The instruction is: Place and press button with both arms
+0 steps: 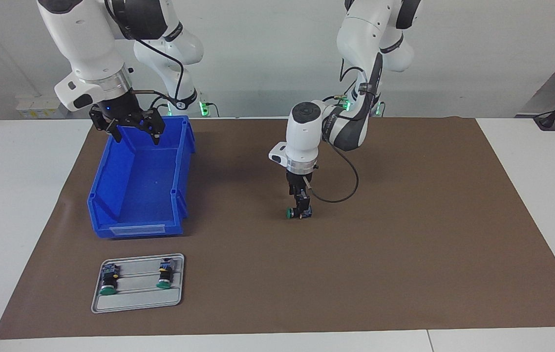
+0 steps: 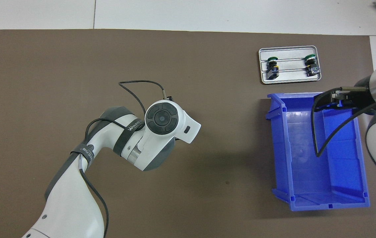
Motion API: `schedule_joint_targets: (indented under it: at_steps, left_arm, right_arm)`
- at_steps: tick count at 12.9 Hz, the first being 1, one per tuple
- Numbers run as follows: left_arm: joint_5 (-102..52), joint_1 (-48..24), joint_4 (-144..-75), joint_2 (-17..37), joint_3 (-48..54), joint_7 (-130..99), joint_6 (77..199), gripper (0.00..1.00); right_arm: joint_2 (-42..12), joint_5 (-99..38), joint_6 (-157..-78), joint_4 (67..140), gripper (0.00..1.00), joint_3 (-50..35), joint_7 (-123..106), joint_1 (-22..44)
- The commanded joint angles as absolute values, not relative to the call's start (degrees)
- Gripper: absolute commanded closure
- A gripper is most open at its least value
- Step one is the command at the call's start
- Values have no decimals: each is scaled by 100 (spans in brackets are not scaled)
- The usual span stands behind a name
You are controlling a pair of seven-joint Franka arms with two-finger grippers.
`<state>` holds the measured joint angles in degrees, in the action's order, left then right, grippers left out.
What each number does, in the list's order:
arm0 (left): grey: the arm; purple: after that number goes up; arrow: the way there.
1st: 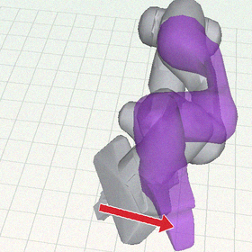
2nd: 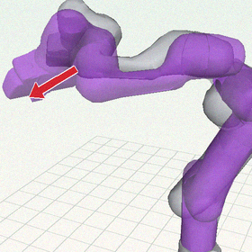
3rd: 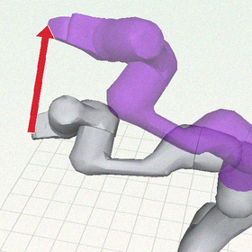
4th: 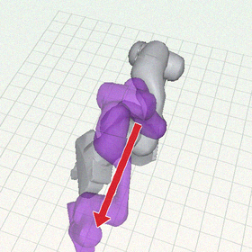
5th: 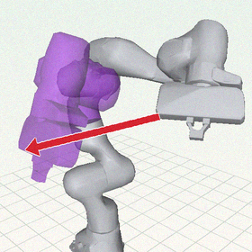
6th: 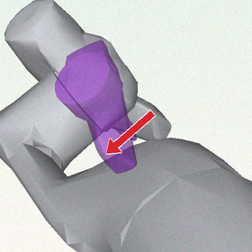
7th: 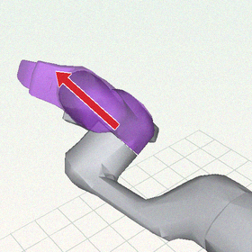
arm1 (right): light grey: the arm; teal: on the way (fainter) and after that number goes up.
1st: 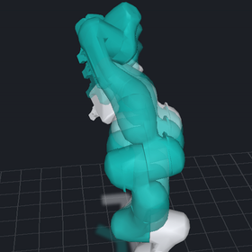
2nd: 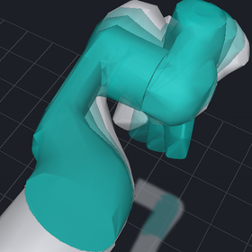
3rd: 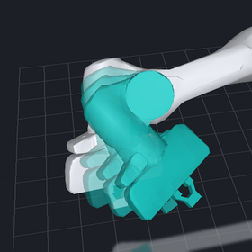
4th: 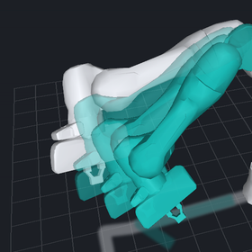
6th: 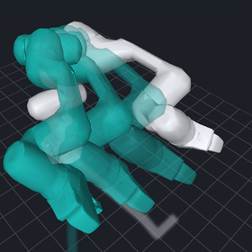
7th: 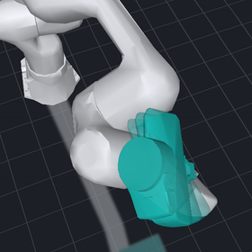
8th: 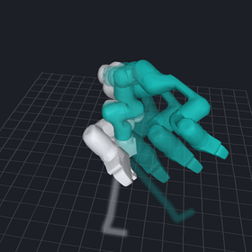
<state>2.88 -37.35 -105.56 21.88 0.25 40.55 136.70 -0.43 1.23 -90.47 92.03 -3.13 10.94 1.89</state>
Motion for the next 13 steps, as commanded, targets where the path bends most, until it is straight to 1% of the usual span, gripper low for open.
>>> schedule_joint_targets:
  at_steps: [1,6,9,13]
  left_arm:
    - [62,-3850,-10740,2101,-44,4096,13965,17]
    - [-165,-3832,-11039,2144,-53,4087,14431,17]
    - [-272,-3850,-11074,2215,-53,4087,14502,17]
    - [-273,-3876,-11206,2285,-53,4096,14932,17]
  right_arm:
    - [149,35,-9035,9387,0,-352,1187,149]
    - [79,53,-9079,9132,0,-352,1108,97]
    - [79,35,-9070,9105,0,-352,1081,53]
    - [97,26,-9062,9167,0,-352,1082,62]
